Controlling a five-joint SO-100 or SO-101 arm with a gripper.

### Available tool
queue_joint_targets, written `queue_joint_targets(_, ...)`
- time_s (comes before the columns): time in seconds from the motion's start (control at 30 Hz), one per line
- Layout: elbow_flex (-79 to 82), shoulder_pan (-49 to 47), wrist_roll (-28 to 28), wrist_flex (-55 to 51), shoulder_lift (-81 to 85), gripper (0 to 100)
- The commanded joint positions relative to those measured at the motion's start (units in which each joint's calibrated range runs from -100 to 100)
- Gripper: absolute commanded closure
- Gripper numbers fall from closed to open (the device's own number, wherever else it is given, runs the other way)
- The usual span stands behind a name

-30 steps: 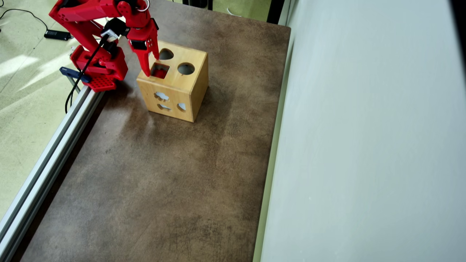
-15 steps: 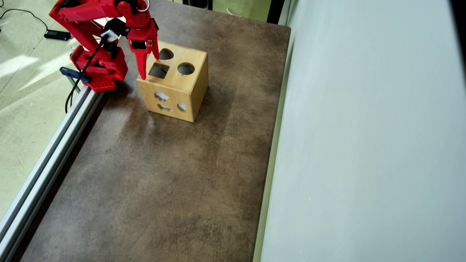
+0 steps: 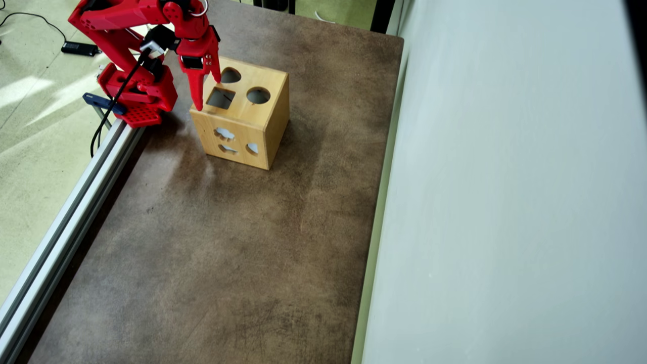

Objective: Pick and place the red cube on the square hole

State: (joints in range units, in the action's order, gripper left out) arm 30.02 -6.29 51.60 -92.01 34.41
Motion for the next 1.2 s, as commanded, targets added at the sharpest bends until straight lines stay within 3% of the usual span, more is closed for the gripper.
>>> queue_joint_targets(0.0, -0.2, 0.2, 0.0, -0.4, 0.1, 56)
queue_joint_targets(0.77, -1.1, 0.4, -0.1, -0.4, 0.4, 56)
queue_joint_targets(1.17, -1.1, 0.4, -0.1, -0.3, 15.3, 56)
